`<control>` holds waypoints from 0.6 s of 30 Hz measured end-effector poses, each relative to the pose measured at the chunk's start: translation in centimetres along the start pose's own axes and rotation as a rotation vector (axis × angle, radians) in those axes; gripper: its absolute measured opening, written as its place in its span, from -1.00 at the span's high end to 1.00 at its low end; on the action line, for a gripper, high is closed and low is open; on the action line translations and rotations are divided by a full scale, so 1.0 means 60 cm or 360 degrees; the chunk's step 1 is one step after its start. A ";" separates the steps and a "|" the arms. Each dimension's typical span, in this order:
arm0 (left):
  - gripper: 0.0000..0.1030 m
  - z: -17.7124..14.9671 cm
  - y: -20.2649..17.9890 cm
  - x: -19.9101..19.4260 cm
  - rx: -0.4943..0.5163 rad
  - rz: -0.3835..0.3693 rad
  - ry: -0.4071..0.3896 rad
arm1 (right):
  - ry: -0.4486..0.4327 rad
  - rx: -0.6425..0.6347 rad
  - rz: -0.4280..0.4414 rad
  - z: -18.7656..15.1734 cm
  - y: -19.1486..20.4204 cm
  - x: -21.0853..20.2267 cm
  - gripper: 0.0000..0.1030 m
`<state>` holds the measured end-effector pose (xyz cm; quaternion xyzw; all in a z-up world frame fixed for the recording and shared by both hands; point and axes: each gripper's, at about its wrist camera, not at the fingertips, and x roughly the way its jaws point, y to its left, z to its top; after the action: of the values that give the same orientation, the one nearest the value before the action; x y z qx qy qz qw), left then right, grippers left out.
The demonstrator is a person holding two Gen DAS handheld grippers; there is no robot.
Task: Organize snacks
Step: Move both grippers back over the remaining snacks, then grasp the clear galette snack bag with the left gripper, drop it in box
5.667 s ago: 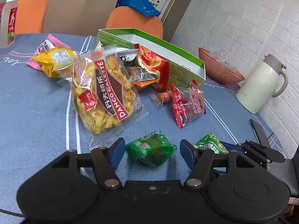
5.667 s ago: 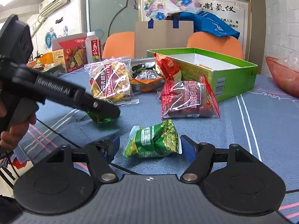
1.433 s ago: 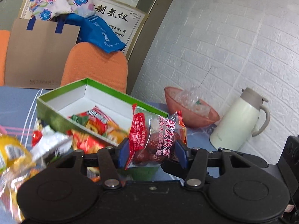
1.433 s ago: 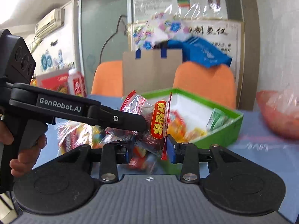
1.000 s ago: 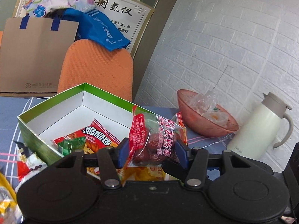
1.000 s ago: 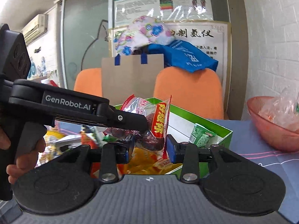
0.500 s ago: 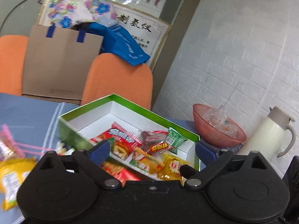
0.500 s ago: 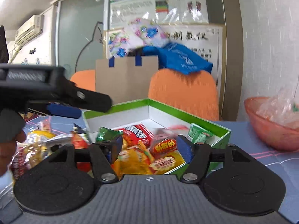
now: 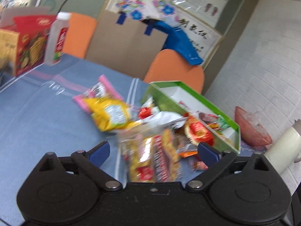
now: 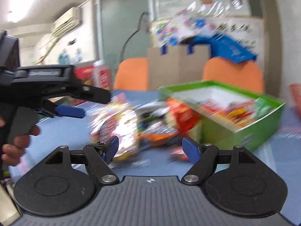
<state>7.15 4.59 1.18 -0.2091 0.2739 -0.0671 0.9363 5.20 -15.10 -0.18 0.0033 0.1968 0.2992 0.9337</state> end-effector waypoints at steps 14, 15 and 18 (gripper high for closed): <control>-0.40 -0.019 0.051 0.048 -0.0059 -0.0169 0.0193 | 0.0338 0.0013 0.0212 0.028 0.013 0.085 -0.51; -0.41 -0.022 0.056 0.046 -0.0085 -0.0187 0.0195 | 0.0329 0.0031 0.0226 0.027 0.009 0.076 -0.37; -0.72 -0.029 0.069 0.041 -0.0137 -0.0181 0.0187 | 0.0310 0.0029 0.0199 0.021 0.001 0.067 -0.38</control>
<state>8.32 7.14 -3.12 -0.2602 0.3188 -0.1204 0.9034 8.60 -12.64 -0.48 -0.0049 0.2888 0.3541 0.8895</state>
